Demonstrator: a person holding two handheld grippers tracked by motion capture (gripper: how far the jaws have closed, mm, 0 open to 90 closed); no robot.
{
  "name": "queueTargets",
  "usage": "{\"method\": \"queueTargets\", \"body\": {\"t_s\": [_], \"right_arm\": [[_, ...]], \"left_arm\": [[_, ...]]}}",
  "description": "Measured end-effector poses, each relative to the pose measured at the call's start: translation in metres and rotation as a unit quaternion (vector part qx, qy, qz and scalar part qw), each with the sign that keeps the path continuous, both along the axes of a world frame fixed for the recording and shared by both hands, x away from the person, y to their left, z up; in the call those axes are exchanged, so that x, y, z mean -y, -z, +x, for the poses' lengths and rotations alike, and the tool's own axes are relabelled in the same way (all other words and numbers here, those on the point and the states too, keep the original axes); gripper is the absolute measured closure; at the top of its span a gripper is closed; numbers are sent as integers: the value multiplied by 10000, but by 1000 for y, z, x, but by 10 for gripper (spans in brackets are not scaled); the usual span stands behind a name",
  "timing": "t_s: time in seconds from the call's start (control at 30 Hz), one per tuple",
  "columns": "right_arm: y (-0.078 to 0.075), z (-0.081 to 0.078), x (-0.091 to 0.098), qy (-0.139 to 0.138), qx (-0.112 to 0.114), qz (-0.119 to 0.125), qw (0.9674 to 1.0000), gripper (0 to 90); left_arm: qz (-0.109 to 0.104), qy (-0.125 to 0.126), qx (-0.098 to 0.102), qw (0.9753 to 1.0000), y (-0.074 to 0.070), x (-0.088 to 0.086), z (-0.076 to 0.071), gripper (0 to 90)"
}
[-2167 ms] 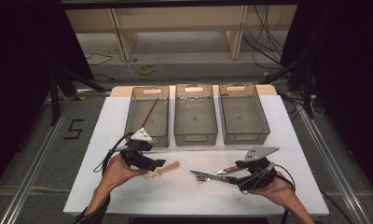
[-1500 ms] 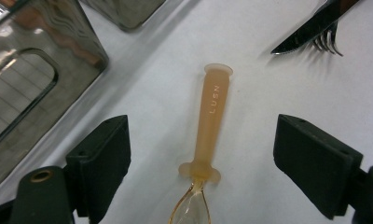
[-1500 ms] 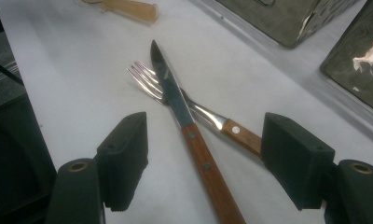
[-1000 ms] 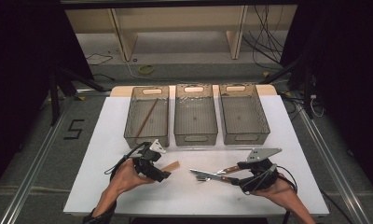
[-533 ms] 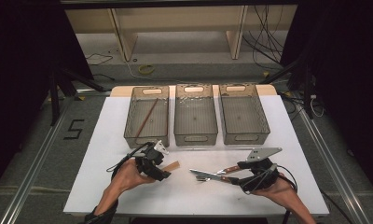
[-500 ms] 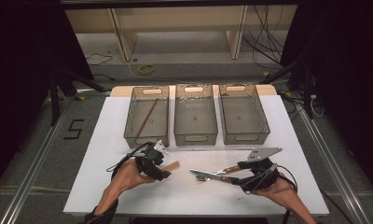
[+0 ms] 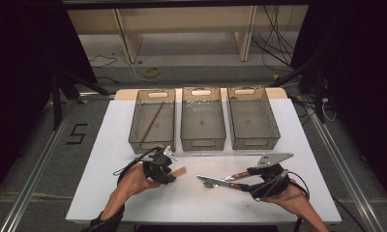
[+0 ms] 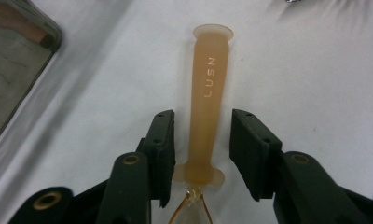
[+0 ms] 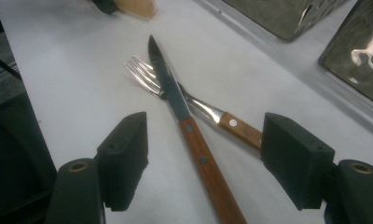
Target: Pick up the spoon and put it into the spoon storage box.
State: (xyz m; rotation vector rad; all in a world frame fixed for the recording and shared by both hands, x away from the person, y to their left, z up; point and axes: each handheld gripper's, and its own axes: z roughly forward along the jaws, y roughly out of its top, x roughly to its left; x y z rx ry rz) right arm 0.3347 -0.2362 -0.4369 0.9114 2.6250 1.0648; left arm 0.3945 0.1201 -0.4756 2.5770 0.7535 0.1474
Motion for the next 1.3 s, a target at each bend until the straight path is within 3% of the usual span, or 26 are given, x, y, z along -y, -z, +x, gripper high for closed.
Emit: {"method": "queueTargets", "body": {"t_s": [0.2,0.4,0.67,1.0,1.3], "right_arm": [[0,0,0,6,-4,-2,10000,331],[1,0,0,10,-7,-8,10000,331],[1,0,0,19,-14,-1,10000,333],[1,-1,0,22,-17,5,10000,333],[2,0,-1,15,-31,2,10000,333]], "left_arm": [[156,175,11,9997,-1,4,-1,695],[157,248,25,9996,-1,5,-2,755],[98,150,7,9998,-2,3,-1,772],[-323,-151,11,9994,-19,-7,2,775],[-846,-407,0,9956,-32,-12,4,775]]}}
